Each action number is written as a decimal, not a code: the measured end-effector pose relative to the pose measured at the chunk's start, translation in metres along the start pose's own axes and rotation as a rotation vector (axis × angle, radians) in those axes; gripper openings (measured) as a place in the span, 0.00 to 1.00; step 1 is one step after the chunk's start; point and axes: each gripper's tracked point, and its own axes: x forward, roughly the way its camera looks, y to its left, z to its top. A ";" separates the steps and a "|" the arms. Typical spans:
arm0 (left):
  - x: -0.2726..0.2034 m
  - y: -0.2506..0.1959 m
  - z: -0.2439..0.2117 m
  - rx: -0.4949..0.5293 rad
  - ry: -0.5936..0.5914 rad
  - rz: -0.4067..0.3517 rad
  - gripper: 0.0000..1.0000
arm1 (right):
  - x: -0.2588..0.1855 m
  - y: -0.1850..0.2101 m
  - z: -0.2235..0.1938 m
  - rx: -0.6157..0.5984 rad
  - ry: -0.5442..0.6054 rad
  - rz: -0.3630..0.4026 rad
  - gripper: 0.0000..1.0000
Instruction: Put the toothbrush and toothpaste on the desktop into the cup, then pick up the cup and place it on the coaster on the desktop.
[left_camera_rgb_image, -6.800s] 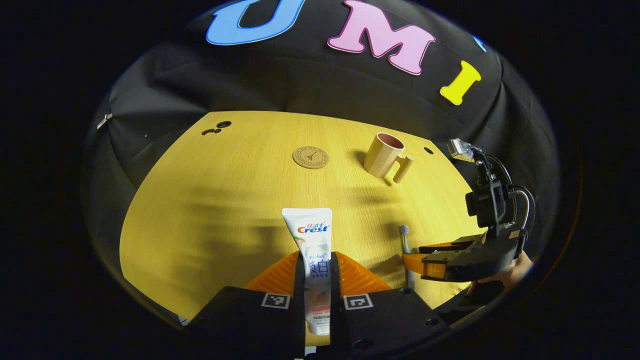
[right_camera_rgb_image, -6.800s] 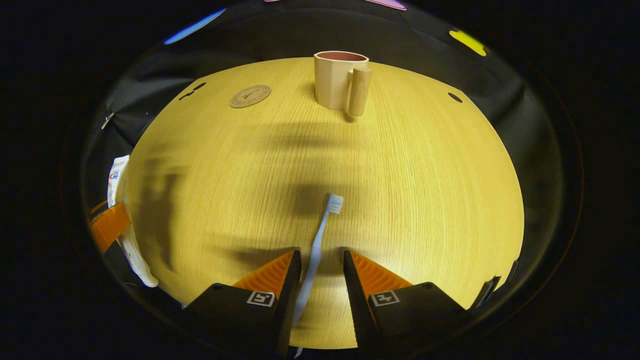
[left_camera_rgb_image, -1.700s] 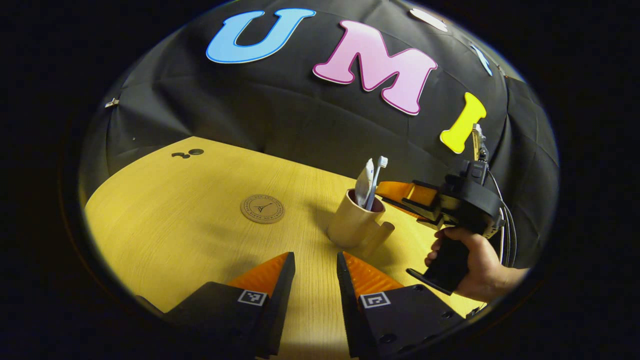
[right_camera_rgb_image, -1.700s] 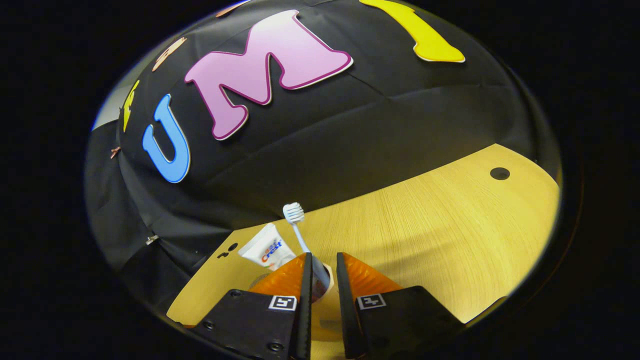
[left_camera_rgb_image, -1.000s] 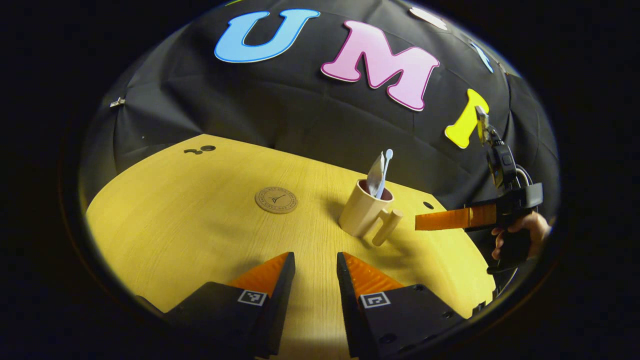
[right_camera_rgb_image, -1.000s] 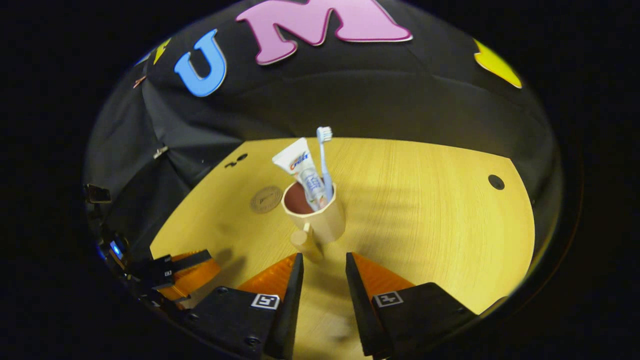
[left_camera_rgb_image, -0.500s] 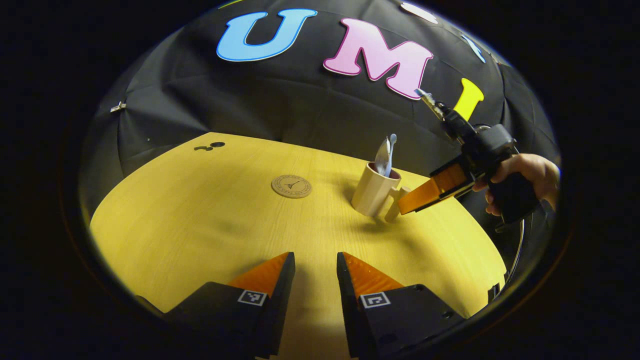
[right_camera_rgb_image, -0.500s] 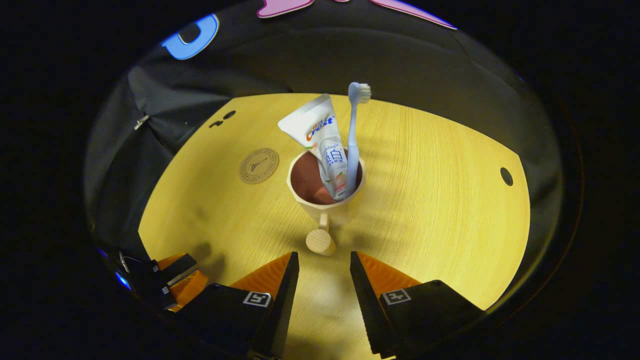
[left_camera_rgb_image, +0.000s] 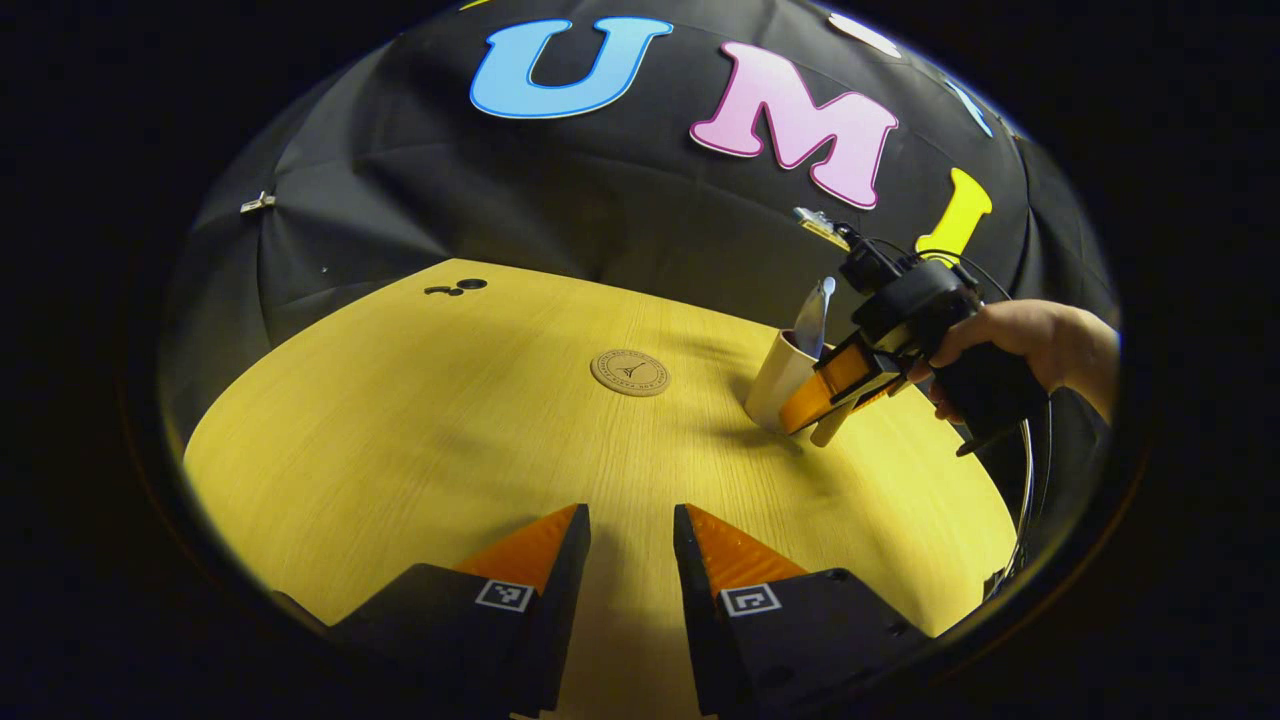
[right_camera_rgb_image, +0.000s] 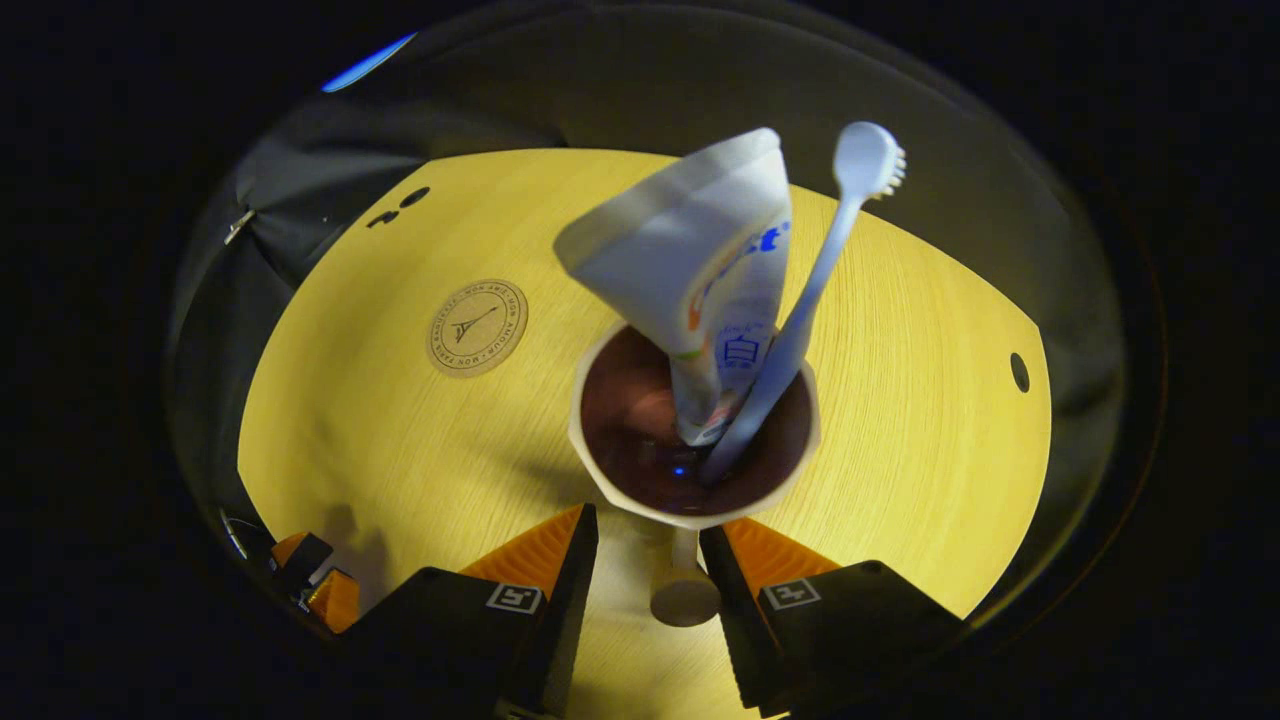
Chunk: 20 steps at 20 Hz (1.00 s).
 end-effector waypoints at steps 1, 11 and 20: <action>-0.001 0.002 -0.001 0.000 0.004 0.001 0.54 | 0.004 -0.002 0.000 -0.004 0.006 -0.013 0.65; 0.005 0.006 0.001 0.025 0.030 -0.041 0.53 | 0.014 -0.019 -0.001 0.047 0.062 -0.054 0.33; -0.003 0.021 0.008 0.021 0.048 -0.107 0.54 | 0.007 0.023 0.033 0.052 0.002 -0.029 0.32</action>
